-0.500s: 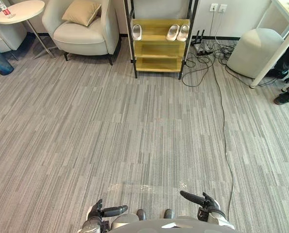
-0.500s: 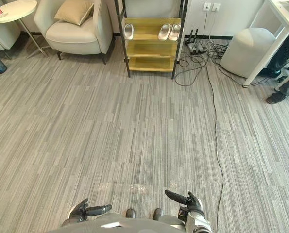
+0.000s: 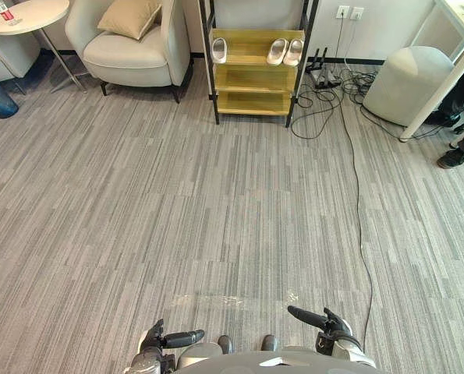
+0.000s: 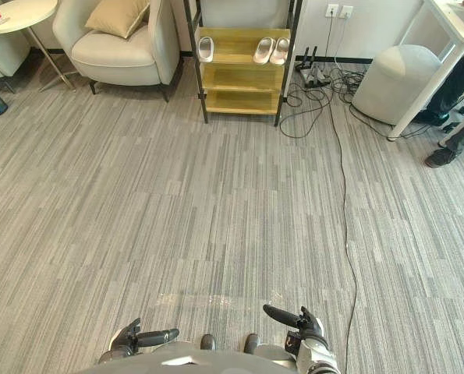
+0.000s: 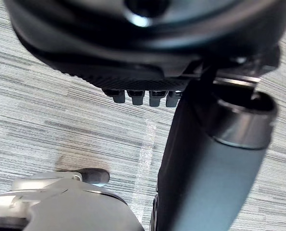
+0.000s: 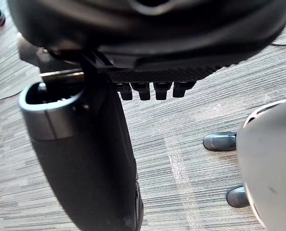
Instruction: Organize the slippers on the shoe rack
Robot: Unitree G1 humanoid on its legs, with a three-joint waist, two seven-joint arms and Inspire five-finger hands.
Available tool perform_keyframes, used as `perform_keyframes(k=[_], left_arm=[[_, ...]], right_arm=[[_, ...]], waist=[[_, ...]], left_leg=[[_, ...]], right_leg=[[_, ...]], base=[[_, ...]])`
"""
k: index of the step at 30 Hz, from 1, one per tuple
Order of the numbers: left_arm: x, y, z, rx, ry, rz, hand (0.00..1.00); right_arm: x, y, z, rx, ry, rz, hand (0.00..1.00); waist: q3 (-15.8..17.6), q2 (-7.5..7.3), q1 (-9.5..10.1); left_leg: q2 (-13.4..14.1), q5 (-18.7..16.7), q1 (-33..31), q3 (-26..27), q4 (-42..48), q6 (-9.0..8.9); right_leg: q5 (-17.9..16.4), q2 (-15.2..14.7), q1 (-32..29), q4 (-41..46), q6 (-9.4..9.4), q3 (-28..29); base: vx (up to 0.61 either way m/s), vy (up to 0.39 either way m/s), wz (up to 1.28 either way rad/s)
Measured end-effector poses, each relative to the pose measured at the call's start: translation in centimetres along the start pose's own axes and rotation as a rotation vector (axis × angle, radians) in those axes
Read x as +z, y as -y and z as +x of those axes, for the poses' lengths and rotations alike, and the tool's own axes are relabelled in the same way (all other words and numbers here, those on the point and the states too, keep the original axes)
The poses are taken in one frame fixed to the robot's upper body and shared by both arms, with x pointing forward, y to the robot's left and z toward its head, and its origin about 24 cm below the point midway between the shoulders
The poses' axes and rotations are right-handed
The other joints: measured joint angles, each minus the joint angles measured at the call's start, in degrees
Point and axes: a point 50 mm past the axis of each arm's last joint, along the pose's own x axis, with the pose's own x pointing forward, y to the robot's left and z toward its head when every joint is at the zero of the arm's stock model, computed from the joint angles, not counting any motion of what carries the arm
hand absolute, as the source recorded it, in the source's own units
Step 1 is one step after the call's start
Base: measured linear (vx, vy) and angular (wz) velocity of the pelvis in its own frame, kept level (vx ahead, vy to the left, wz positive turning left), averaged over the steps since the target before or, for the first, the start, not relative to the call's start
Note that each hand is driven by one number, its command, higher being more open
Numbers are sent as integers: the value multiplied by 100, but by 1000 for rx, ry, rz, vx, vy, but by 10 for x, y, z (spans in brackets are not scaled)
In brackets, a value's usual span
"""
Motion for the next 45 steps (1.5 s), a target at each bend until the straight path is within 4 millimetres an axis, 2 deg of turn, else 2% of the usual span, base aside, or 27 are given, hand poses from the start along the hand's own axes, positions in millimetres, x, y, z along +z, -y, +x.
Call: perform_keyframes(k=[12,14,16,17,18,19,20,21,22,23,24,25,26,29,31,32,33,34,35,36,37,38,40,41,43,44,45], left_arm=[[0,-1,0,0,1,6,100],[1,-2,0,2,2,9,100],[3,-3,1,0,10,28,100],[4,-3,1,0,10,29,100],[6,-3,1,-7,19,45,100],[9,-2,2,-9,27,52,100],[9,-3,2,-9,28,53,100],[10,-3,2,-12,30,71,100],[11,-2,2,-15,32,80,100],[12,-2,3,-20,37,95,100],[16,-3,4,-22,45,118,100],[17,-3,4,-21,46,122,100],[17,-3,4,-21,46,122,100],[19,-2,4,-22,50,124,100],[19,0,4,-24,49,121,100],[18,0,4,-23,48,121,100],[16,0,4,-24,43,122,100],[17,3,4,-26,44,118,100],[22,8,5,-37,59,98,100],[23,12,4,-44,68,76,100],[23,13,4,-44,70,71,100],[22,13,4,-40,69,63,100],[24,12,4,-34,77,24,100],[27,11,4,-27,88,-14,100],[37,10,4,-24,132,-45,100],[41,10,4,-26,155,-55,100],[52,11,4,-36,192,-56,100]], right_arm=[[-1,0,0,2,-3,-1,100],[-1,-2,0,6,-3,-6,100],[0,-4,0,15,0,-17,100],[0,-4,0,15,0,-17,100],[1,-4,0,16,5,-18,100],[3,-3,0,16,10,-17,100],[3,-3,0,16,10,-16,100],[2,-2,0,15,9,-12,100],[3,-2,0,14,10,0,100],[7,1,0,8,26,28,100],[11,0,0,11,42,30,100],[11,-2,0,17,47,30,100],[11,-2,0,17,47,30,100],[19,-4,1,22,70,31,100],[24,-4,2,24,80,27,100],[24,-5,2,25,81,27,100],[24,-5,2,24,79,27,100],[27,-3,3,20,88,23,100],[35,-5,3,23,106,21,100],[37,-3,4,18,111,18,100],[37,-1,4,16,107,15,100],[33,-1,4,15,93,4,100],[27,1,3,12,80,-9,100],[27,0,3,12,77,-11,100],[26,-3,3,16,77,-7,100],[27,-5,3,17,78,-5,100],[28,-6,3,18,80,2,100]], waist=[[3,-39,30],[-3,-75,35],[-1,-123,51],[-1,-124,51],[-2,-118,86],[3,-120,119],[6,-121,120],[28,-110,120],[33,-105,117],[71,-101,92],[108,-112,50],[113,-129,41],[114,-130,40],[137,-103,-45],[190,-29,-90],[198,-30,-106],[184,-5,-141],[205,83,-128],[247,201,-102],[256,276,-98],[256,309,-91],[256,350,-77],[306,405,31],[332,398,84],[380,333,178],[401,317,215],[462,246,314]], left_leg=[[-3,-5,7,299,-45,8],[-1,-27,-16,377,-48,50],[17,-169,-202,509,180,271],[18,-176,-208,512,194,275],[104,-387,-440,630,547,312],[174,-594,-611,736,896,337],[187,-638,-635,749,976,337],[217,-794,-626,786,1178,377],[220,-837,-613,792,1231,394],[213,-926,-484,802,1267,465],[176,-1012,-348,748,1274,482],[185,-1084,-173,663,1221,472],[187,-1086,-165,660,1217,470],[312,-1202,54,361,1014,391],[463,-1248,198,210,894,207],[501,-1300,282,133,825,98],[610,-1397,457,-19,767,-72],[740,-1402,513,-67,789,-112],[844,-1295,399,-112,1042,-298],[923,-1145,93,-209,1793,-442],[971,-1033,-128,-247,2415,-498],[1072,-764,-548,-251,3498,-468],[1441,-809,-1324,-65,5496,-363],[1597,-913,-1660,95,6041,-283],[1645,-1004,-2192,225,6260,-154],[1618,-1109,-2509,261,6096,-185],[1378,-1248,-2892,298,5277,-198]], right_leg=[[135,15,-63,-114,-22,287],[139,22,-118,-114,-26,344],[154,31,-248,-103,-48,469],[153,31,-251,-98,-47,470],[33,37,-500,226,-38,526],[-314,9,-893,962,13,532],[-394,-7,-989,1183,45,508],[-658,-116,-1354,2113,166,310],[-718,-172,-1508,2522,229,224],[-788,-355,-1940,3561,248,-30],[-957,-560,-2200,4240,248,-235],[-1093,-675,-2274,4258,164,-423],[-1094,-678,-2278,4251,161,-429],[-1059,-698,-2544,3199,100,-691],[-668,-513,-2662,2302,106,-678],[-356,-460,-2661,1953,67,-638],[448,-414,-2566,1914,-350,-604],[308,-343,-2542,2056,-480,-708],[89,-292,-2523,2155,-565,-798],[-80,-241,-2298,1999,-596,-883],[-98,-186,-2042,1765,-619,-922],[-104,-100,-1638,1390,-615,-945],[-163,98,-915,845,-608,-930],[-224,147,-636,700,-584,-902],[-357,133,-291,563,-526,-855],[-405,111,-151,528,-510,-840],[-501,-45,13,523,-369,-774]], base=[[-26,2,-12],[-35,-1,-21],[-26,7,-27],[-22,9,-32],[-6,11,-42],[-1,16,-45],[24,33,-34],[31,44,-14],[38,80,-16],[102,109,-1],[167,97,14],[188,50,21],[151,-7,34],[213,-71,46],[432,-172,46],[510,-219,58],[569,-259,56],[585,-266,57],[691,-326,39],[563,-268,38],[668,-320,31],[541,-244,20],[539,-209,4],[338,-94,-5],[384,-36,-6],[525,76,-23],[455,167,-28]])
